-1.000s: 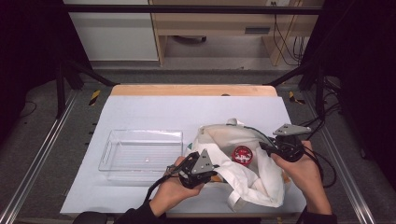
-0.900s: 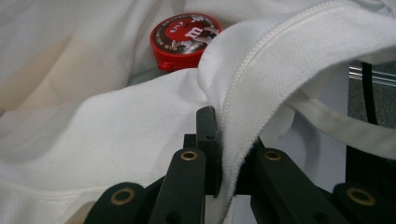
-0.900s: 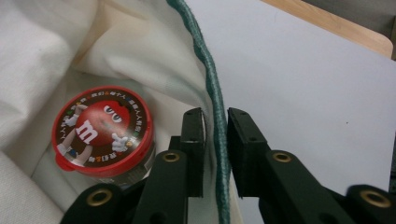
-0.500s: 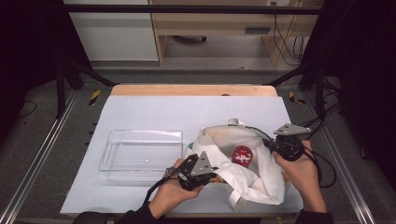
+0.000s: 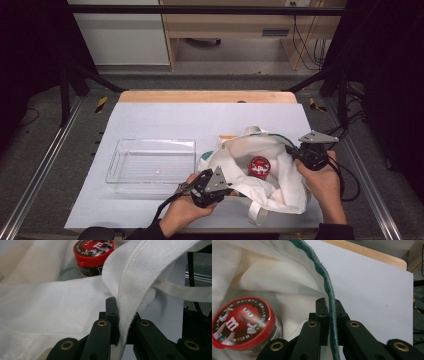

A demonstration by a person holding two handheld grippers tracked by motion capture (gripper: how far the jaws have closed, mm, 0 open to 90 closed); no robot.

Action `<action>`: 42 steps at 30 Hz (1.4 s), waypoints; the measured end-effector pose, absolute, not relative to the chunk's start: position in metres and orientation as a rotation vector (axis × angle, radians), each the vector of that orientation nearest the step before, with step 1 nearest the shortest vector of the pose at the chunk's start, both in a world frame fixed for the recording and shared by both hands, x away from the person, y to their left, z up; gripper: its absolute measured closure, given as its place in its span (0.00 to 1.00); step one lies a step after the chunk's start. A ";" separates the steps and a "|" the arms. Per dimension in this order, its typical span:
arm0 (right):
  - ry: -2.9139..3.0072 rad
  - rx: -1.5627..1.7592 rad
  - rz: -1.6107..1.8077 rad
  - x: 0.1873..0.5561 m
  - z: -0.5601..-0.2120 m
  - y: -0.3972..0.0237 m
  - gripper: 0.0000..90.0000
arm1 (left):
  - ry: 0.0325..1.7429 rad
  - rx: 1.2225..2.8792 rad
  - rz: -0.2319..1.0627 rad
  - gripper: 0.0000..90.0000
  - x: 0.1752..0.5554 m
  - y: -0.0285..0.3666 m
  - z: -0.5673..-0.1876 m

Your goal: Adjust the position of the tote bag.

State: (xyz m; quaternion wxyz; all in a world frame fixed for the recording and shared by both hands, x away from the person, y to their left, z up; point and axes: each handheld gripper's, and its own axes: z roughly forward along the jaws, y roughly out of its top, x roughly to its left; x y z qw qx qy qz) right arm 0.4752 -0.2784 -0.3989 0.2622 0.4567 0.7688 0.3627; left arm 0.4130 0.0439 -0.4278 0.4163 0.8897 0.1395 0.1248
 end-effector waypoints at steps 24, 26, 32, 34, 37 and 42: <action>1.989 1.249 1.031 0.476 -0.390 -0.286 0.97 | 0.360 2.239 0.310 0.96 0.407 0.042 -0.438; 1.980 1.263 1.035 0.476 -0.392 -0.286 0.97 | 0.349 2.257 0.308 0.96 0.408 0.043 -0.439; 1.963 1.277 1.033 0.478 -0.396 -0.289 0.97 | 0.348 2.266 0.312 0.96 0.407 0.043 -0.444; 1.959 1.282 1.025 0.479 -0.398 -0.290 0.97 | 0.349 2.268 0.313 0.96 0.406 0.042 -0.445; 1.964 1.296 1.013 0.482 -0.403 -0.291 0.97 | 0.355 2.267 0.315 0.96 0.407 0.042 -0.447; 1.965 1.324 0.978 0.486 -0.412 -0.292 0.97 | 0.351 2.282 0.313 0.96 0.408 0.042 -0.448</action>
